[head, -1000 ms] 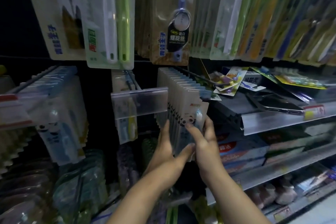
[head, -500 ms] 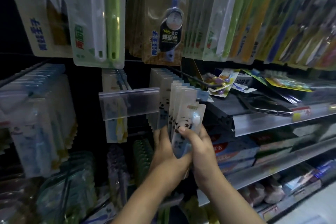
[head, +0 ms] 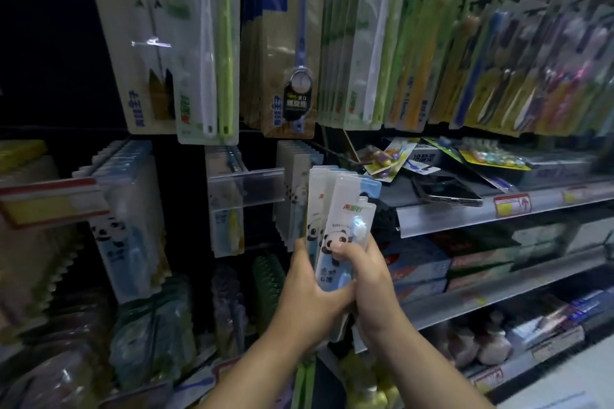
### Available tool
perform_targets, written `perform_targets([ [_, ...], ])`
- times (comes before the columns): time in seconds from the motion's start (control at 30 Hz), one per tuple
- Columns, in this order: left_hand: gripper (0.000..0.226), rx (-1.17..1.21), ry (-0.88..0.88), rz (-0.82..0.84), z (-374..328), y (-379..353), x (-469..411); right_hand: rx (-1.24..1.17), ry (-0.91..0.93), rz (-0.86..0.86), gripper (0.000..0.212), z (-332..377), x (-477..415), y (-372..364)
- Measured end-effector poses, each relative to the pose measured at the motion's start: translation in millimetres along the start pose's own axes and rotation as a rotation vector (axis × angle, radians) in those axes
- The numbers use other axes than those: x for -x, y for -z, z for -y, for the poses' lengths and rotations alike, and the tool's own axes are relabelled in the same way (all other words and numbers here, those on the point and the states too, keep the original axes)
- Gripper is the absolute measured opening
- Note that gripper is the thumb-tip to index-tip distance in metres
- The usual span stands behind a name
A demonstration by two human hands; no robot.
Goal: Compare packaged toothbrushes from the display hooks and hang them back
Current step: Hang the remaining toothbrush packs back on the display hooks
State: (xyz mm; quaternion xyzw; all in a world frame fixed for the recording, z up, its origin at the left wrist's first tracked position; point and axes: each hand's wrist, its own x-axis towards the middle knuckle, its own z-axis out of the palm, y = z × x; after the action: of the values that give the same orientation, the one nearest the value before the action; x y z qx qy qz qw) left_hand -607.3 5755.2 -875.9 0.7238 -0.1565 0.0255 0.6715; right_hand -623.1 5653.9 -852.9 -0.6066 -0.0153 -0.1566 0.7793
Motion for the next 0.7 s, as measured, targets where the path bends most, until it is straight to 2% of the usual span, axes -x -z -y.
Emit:
perform_targets([
  [0.07,0.081,0.005,0.012,-0.005,-5.2,2.2,7.0,0.023,0.004,0.008,0.048,3.4,5.5,-1.5],
  [0.23,0.074,-0.019,0.043,-0.049,-6.6,10.4,25.3,0.064,-0.056,0.032,0.045,9.6,18.5,-8.4],
  [0.33,0.07,0.054,0.132,-0.082,-1.8,14.2,32.6,0.124,-0.164,-0.073,0.033,3.2,21.2,-16.4],
  [0.43,0.079,0.203,0.254,-0.129,3.4,19.2,35.9,0.095,-0.259,-0.19,0.037,-9.5,23.2,-26.0],
  [0.5,0.081,0.292,0.301,-0.14,3.3,24.9,38.9,0.07,-0.267,-0.203,0.035,-13.9,23.2,-32.0],
  [0.6,0.065,0.399,0.359,-0.115,-3.4,37.3,43.8,0.0,-0.28,-0.158,0.022,-10.5,20.3,-40.3],
  [0.67,0.046,0.519,0.414,-0.091,-6.8,46.6,45.3,-0.027,-0.295,-0.116,0.021,-5.8,17.3,-44.9],
  [0.7,0.046,0.558,0.433,-0.101,-7.2,50.9,44.8,-0.033,-0.303,-0.091,0.021,-4.1,15.8,-47.1],
])
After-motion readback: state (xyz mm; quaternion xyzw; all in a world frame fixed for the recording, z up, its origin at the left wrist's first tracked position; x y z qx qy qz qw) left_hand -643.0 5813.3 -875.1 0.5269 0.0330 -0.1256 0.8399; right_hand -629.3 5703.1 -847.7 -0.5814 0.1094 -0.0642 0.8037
